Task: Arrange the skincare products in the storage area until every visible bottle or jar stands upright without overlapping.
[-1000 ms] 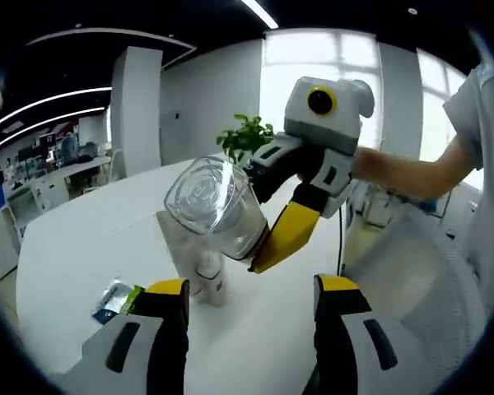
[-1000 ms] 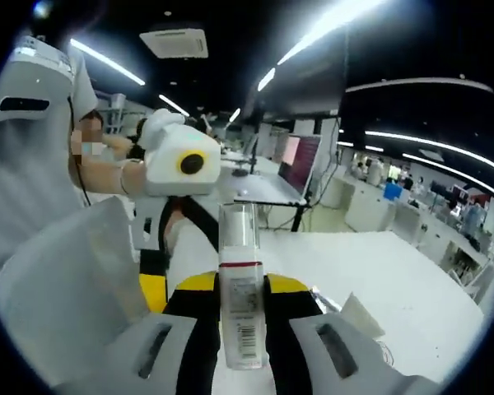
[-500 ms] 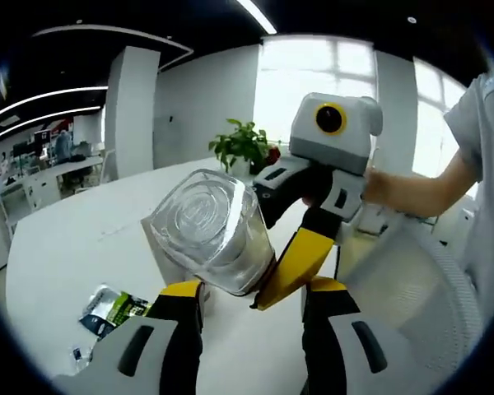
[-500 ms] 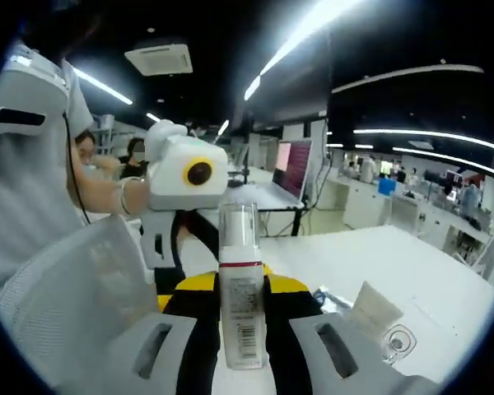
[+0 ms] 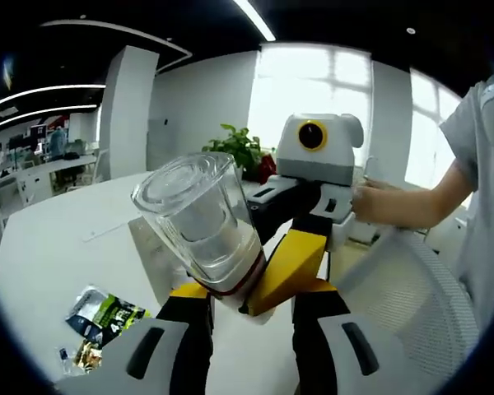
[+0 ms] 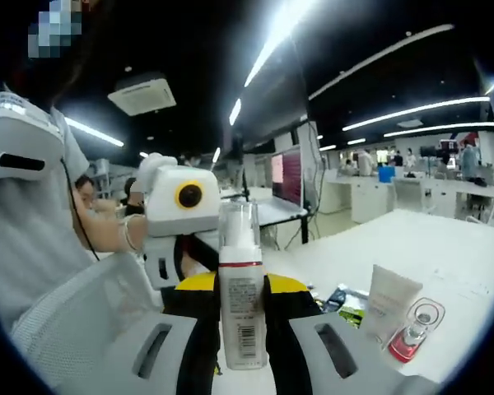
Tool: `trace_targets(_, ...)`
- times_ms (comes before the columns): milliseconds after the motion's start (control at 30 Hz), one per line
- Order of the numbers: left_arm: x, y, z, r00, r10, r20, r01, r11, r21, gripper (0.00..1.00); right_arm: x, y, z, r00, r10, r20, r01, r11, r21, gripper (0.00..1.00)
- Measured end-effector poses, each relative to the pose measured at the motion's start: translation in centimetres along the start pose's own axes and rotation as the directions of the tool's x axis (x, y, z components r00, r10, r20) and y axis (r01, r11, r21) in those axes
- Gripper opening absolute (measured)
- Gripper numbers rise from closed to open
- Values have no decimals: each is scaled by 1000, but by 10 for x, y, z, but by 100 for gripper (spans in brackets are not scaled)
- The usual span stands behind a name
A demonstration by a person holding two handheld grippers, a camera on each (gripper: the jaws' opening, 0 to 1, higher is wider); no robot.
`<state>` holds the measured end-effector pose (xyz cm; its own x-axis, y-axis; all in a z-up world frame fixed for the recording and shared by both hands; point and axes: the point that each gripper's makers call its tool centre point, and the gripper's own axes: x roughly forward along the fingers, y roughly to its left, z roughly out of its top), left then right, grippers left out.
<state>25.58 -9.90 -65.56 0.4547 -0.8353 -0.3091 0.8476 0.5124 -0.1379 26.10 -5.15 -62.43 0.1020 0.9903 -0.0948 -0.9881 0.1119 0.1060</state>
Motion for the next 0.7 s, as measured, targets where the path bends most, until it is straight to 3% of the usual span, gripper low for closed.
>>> trace_targets(300, 0, -2, -9, 1000, -20, -24, 21, 1000, 21, 29, 4, 6, -6, 1000, 19, -6, -19, 999, 33, 19)
trace_targets(367, -2, 0, -10, 999, -19, -29, 20, 999, 28, 25, 5, 8, -6, 1000, 27, -3, -27, 999, 42, 19)
trace_targets(567, -3, 1, -11, 1000, -15, -23, 13, 997, -81, 24, 7, 10, -5, 999, 33, 8, -33, 999, 43, 19)
trace_targets(700, -1, -1, -14, 999, -19, -36, 16, 994, -106, 23, 6, 12, -8, 999, 40, -1, -40, 998, 56, 19)
